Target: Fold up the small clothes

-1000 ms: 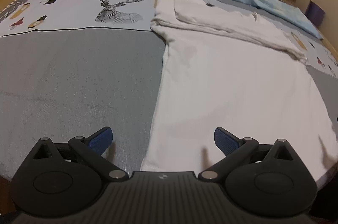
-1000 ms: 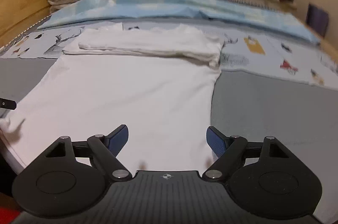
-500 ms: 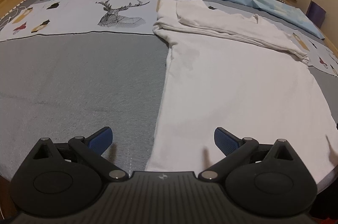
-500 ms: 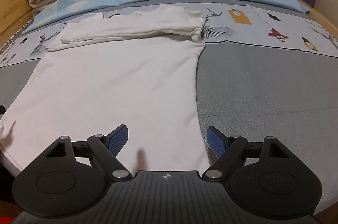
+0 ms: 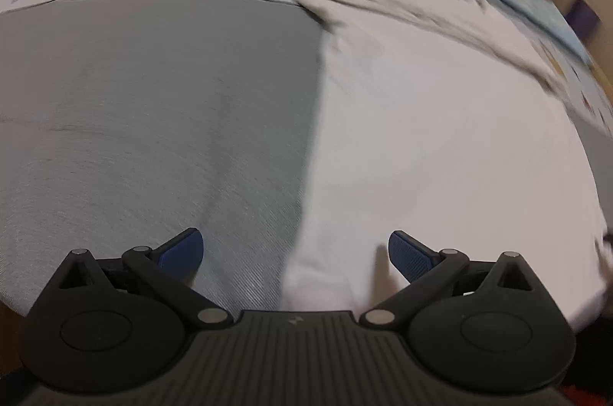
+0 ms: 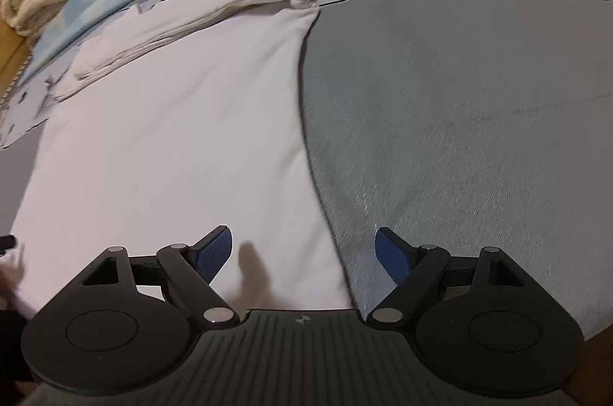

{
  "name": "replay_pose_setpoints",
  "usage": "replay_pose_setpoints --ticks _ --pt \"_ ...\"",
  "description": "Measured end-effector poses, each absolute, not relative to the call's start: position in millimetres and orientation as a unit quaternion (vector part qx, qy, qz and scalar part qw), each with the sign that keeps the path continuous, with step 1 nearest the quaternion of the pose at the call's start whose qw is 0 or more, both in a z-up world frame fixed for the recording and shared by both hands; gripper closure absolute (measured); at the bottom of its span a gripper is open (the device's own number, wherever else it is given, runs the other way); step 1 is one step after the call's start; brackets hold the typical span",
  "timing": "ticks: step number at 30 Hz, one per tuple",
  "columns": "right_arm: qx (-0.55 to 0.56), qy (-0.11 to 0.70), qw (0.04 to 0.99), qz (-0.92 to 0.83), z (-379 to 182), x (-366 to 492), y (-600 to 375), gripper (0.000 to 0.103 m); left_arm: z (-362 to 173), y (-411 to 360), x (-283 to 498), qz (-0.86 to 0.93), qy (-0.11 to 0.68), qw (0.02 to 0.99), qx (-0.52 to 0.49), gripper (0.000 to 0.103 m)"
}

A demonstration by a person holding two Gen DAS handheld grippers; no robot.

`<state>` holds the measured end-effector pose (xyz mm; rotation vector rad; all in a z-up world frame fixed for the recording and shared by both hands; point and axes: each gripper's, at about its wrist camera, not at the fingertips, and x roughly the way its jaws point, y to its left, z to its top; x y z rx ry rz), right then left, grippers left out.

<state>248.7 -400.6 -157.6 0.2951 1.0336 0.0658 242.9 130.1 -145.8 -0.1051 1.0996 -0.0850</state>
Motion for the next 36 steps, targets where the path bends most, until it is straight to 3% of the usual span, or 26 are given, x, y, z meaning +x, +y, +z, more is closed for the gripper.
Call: replay_pose_setpoints --ticks 2,3,4,5,6,7,9,16,24,30,36 --pt "0.131 0.497 0.856 0.053 -159 243 -397 0.022 -147 116 234 -0.067 0.525 0.848 -0.017 0.001" --pt "0.122 0.498 0.857 0.057 -159 240 -395 0.031 -149 110 230 -0.080 0.527 0.846 -0.003 0.001" --pt "0.112 0.499 0.857 0.059 -158 238 -393 0.041 -148 107 226 -0.089 0.525 0.846 0.005 0.009" --pt "0.106 0.499 0.858 0.055 -157 234 -392 0.072 -145 105 222 -0.091 0.518 0.851 0.010 0.032" --pt "0.113 0.501 0.857 0.053 -156 232 -395 0.096 -141 105 219 -0.094 0.511 0.854 0.010 0.049" --pt "0.138 0.506 0.850 0.059 -157 229 -398 0.096 -138 111 217 -0.100 0.513 0.853 -0.013 0.095" --pt "0.132 0.499 0.854 0.066 -152 220 -393 0.097 -136 122 212 -0.101 0.517 0.846 -0.078 0.096" --pt "0.154 0.435 0.884 0.078 -103 144 -390 0.097 -95 128 134 -0.131 0.485 0.860 -0.091 0.097" --pt "0.213 0.422 0.879 0.066 -57 66 -415 0.097 -48 138 71 -0.151 0.491 0.849 -0.125 0.097" --pt "0.213 0.408 0.884 0.080 -28 156 -411 0.098 -25 142 152 -0.151 0.482 0.851 -0.143 0.097" --pt "0.212 0.421 0.881 0.036 -28 345 -402 0.097 -16 131 341 -0.097 0.459 0.869 -0.158 0.095"
